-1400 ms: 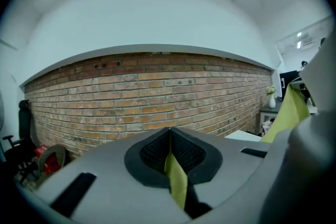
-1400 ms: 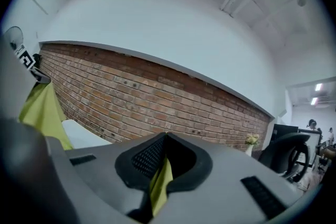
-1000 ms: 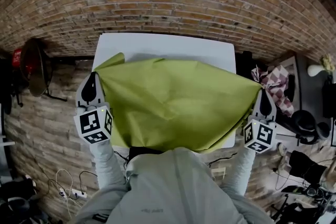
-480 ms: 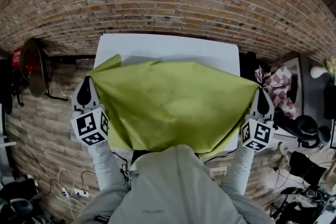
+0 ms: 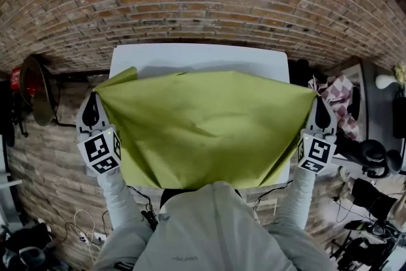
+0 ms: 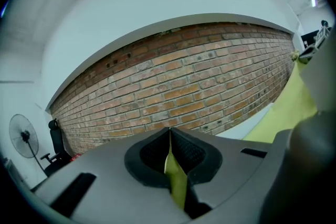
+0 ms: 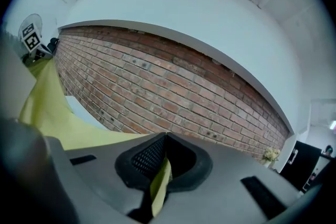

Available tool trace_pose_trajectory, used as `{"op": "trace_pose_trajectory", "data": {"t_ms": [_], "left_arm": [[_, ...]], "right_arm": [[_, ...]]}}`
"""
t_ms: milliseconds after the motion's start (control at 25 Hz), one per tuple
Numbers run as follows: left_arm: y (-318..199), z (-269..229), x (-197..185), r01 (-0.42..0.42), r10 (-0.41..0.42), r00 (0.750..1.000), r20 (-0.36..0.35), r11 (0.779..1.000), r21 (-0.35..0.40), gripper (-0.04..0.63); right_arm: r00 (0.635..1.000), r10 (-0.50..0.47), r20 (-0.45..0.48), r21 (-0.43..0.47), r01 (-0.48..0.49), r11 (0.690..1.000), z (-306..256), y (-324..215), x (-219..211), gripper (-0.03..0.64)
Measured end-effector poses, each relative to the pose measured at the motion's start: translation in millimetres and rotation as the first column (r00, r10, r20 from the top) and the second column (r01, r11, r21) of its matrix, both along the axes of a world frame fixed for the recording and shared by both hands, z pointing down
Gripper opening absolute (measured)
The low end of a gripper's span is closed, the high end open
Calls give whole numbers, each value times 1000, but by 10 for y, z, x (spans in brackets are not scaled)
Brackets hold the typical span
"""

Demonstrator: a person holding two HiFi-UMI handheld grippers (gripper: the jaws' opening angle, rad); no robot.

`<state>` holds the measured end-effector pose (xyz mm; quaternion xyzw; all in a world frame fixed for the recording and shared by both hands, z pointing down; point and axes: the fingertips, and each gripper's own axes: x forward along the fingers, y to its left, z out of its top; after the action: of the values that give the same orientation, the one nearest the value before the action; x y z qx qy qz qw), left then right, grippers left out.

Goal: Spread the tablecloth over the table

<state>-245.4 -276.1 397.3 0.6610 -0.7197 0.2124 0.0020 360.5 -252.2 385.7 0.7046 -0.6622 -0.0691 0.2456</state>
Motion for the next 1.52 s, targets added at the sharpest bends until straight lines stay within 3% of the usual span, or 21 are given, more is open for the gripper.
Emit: {"op": "trace_pose_trajectory", "data": {"t_ms": [400,680,880,1160,1280,1520], "left_arm": [[-724,-96,-314,-21,13,985,171,999,48,28],[-1329,-279,-536,-34,13,972,234,995,89,28],[-1789,-336,-661,-34,7,971,239,994,108,28],[-2552,-337,-589,-87,44,953,299,988,130,28],[-2884,-171,-567,-105,68,948,311,989,103,28],[-3219,643,-515,-111,123,954,272,992,-57,28]], "right_arm": [[976,-25,-217,-1,25,1000,-19,-758,206,23],[973,13,-231,17,-10,1000,-41,-1401,545,22],[970,11,-242,35,-3,999,-51,-1807,624,23],[976,2,-218,58,11,998,-21,-2400,718,23],[980,-5,-198,44,14,999,87,-2656,738,23],[987,-17,-159,-100,1,995,865,-2916,757,23]]}}
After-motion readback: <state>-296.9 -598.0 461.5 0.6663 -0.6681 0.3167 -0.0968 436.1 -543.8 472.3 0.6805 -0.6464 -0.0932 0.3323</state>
